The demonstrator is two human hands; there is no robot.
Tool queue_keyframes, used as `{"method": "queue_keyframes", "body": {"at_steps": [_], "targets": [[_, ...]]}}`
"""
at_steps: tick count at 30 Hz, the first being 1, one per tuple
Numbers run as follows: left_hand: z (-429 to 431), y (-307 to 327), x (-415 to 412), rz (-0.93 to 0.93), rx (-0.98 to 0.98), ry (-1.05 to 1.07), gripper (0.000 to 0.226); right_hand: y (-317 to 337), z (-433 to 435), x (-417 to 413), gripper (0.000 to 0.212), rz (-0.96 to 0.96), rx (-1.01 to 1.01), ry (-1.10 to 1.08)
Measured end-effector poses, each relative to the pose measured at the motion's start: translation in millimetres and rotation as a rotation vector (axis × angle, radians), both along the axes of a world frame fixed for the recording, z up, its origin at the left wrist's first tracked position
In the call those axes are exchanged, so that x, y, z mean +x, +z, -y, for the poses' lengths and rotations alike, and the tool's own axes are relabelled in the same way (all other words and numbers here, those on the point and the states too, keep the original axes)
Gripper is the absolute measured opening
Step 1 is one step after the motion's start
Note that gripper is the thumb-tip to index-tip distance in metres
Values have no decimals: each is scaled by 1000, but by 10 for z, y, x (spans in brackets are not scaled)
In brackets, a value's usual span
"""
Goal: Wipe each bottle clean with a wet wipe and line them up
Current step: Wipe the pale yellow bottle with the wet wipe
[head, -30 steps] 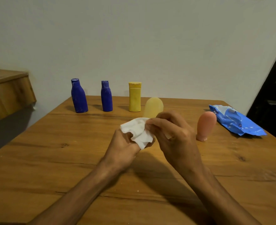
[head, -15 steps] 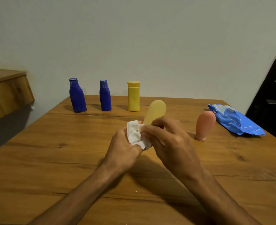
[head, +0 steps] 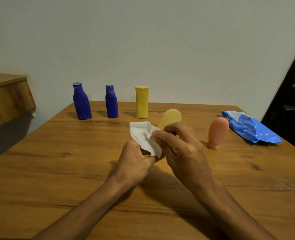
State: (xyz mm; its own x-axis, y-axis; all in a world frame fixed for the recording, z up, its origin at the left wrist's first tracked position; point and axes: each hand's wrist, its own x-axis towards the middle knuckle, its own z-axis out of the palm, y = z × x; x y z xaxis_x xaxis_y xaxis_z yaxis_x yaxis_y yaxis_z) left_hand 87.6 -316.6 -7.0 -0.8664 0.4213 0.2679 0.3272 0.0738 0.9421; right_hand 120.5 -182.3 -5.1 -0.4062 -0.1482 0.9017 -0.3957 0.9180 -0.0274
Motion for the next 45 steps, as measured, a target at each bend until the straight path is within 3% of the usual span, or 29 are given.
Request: {"method": "queue_keyframes", "body": {"at_steps": [5, 11, 17, 25, 29, 33, 38, 45], "targets": [[19, -8, -13, 35, 16, -68, 36, 18, -65, -27, 27, -51, -182, -7], [83, 28, -68, 139, 204, -79, 44, -45, -23, -21, 27, 44, -103, 118], [73, 34, -62, 186, 217, -174, 36, -2, -79, -1, 21, 17, -276, 124], [101, 15, -127, 311, 328, -277, 44, 15, -134, -25, 21, 46, -442, 225], [123, 0, -177, 376, 429, -267, 34, -3, -134, -36, 22, 142, -433, 296], [106, 11, -179, 424, 405, -293, 53, -8, -130, -51, 20, 138, -501, 241], [91, 16, -202, 415, 460, -250, 40, -5, -136, -42, 20, 235, -470, 285], [103, 14, -205, 428, 441, -265, 60, -1, -133, -51, 18, 217, -613, 242]]}}
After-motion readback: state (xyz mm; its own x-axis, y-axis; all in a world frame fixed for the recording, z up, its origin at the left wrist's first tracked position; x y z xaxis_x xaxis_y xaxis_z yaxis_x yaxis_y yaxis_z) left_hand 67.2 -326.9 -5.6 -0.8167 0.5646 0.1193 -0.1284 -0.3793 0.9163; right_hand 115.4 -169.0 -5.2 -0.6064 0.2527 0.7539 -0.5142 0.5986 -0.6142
